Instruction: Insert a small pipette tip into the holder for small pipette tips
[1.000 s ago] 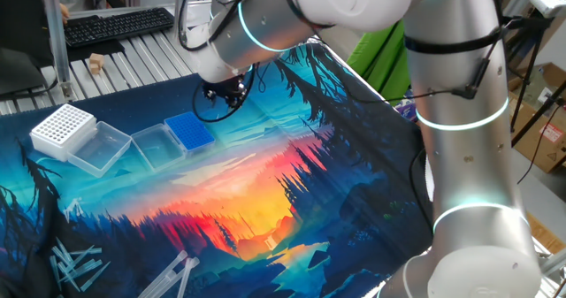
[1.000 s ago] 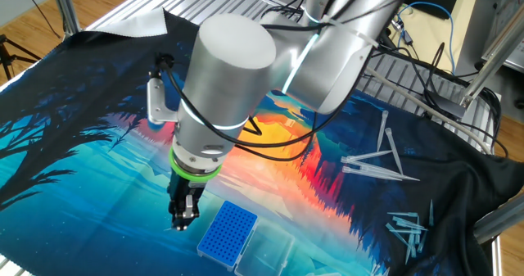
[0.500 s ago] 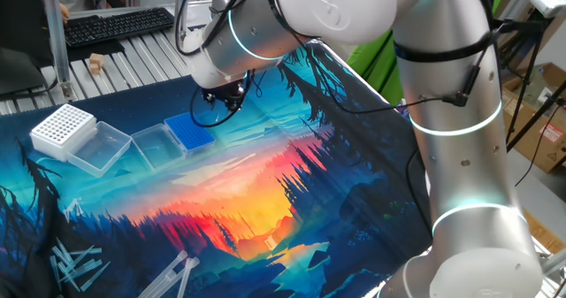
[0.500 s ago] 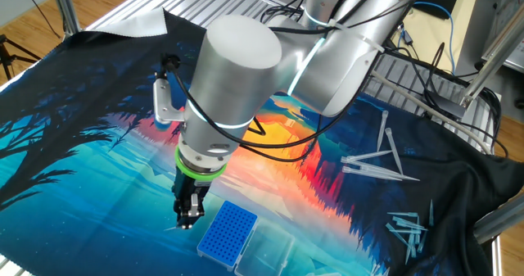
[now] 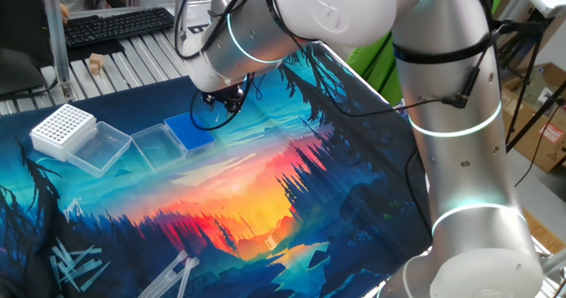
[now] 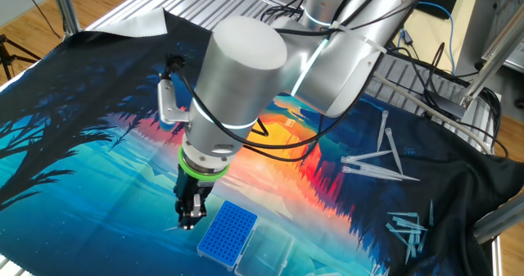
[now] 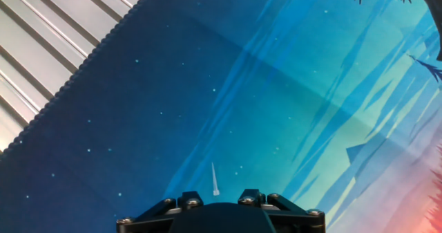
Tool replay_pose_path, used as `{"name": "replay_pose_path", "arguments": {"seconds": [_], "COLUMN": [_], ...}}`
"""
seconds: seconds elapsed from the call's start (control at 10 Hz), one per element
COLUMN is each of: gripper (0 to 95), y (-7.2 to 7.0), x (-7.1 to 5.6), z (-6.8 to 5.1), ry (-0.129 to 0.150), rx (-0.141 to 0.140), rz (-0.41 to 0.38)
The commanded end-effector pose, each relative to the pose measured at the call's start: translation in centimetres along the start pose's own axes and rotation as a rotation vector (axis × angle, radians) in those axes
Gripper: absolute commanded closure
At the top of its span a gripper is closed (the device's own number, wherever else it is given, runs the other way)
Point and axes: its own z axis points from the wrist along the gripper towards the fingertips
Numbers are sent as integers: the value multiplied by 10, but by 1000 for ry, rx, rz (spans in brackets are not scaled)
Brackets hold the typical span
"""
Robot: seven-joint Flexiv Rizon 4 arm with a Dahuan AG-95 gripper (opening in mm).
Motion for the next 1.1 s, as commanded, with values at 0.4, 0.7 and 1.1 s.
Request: {"name": "replay_pose_path", "arguments": {"seconds": [0.4,0.7,1.1], "gripper": [570,760,570], "y": [-1,-2,0], "x": [2,3,1], "z": [1,4,5], "ry": [-50,-85,-93], "rx": [-46,-36,-29], "rz": [-13,-32,-41]}}
